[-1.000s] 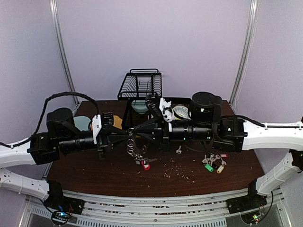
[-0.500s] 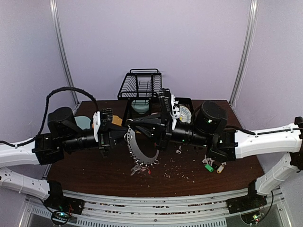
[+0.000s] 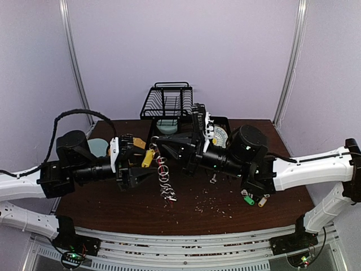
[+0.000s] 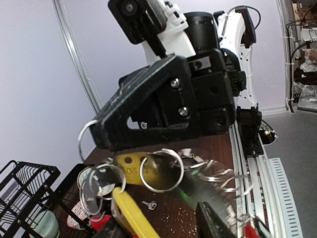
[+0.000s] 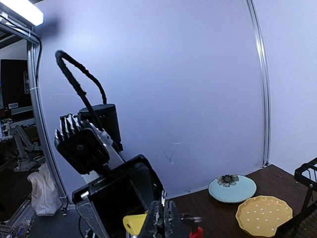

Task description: Put the keys on the keyring

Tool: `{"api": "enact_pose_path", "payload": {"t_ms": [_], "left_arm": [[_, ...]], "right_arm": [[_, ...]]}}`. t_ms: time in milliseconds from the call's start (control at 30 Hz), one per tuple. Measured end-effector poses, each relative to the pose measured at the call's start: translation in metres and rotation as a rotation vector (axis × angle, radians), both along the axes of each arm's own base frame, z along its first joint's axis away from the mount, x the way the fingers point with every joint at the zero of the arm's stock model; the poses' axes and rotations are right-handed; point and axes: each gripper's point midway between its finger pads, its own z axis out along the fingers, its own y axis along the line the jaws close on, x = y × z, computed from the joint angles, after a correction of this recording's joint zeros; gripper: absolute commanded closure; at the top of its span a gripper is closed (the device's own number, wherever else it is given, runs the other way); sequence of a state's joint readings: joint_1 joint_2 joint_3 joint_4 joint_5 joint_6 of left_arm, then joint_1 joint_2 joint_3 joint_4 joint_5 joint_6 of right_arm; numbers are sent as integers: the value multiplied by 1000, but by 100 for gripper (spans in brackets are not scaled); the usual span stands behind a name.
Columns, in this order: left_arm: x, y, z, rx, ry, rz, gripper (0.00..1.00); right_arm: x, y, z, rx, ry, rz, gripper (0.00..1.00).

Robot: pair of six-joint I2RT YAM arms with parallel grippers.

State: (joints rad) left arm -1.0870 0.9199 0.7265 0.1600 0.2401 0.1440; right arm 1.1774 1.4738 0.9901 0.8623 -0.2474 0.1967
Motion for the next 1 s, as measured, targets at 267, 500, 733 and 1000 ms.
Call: {"api": "enact_pose_path", "payload": {"t_ms": [267,500,733,1000], "left_arm": [[4,34,6,-1,-17,117,47],[14,43,-16,29,27,191,47],[18,34,-37,77,86,196,44],[21,33,-45,95,96,203,43]], "right_arm": [[7,-25,3,-106,-27,-60,100],[0,-43,-4,-231,-53,-70,100],[8,-62,-58,-395,79,-140,100],[3,-94,-183,-641,367,-201,100]]}}
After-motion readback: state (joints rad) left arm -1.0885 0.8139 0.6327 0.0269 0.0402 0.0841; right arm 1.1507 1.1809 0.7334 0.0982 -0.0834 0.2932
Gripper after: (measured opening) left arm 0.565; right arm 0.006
